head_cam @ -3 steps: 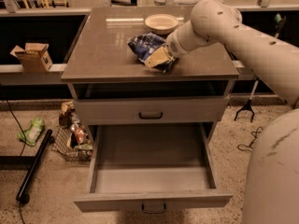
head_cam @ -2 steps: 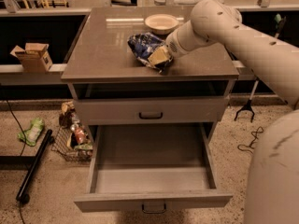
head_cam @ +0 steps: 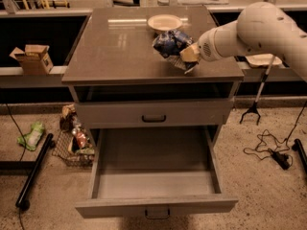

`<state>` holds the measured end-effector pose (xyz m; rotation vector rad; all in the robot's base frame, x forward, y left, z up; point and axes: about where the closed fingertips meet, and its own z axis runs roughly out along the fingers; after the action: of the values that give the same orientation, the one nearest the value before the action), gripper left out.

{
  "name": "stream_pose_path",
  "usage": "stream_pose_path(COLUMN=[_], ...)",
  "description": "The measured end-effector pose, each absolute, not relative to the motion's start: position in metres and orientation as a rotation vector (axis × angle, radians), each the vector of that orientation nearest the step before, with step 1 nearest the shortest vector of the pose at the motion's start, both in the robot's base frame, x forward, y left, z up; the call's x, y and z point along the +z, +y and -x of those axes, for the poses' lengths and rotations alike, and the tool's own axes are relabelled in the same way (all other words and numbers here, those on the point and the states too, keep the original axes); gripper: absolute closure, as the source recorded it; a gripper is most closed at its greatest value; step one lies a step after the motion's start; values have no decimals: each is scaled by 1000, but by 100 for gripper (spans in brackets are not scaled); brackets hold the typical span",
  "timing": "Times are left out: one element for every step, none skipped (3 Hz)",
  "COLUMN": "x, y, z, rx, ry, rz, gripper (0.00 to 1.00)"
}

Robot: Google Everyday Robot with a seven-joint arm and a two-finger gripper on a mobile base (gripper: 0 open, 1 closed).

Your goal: Place blue chip bag into middle drawer

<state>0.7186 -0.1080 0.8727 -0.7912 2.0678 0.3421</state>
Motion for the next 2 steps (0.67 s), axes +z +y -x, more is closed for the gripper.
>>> stream_pose_path(x=[890,890], y=[-144,-169], z=[-669,-617], rx=[292,253], ry=[2090,2180], rz=[735,724], gripper=[100,100])
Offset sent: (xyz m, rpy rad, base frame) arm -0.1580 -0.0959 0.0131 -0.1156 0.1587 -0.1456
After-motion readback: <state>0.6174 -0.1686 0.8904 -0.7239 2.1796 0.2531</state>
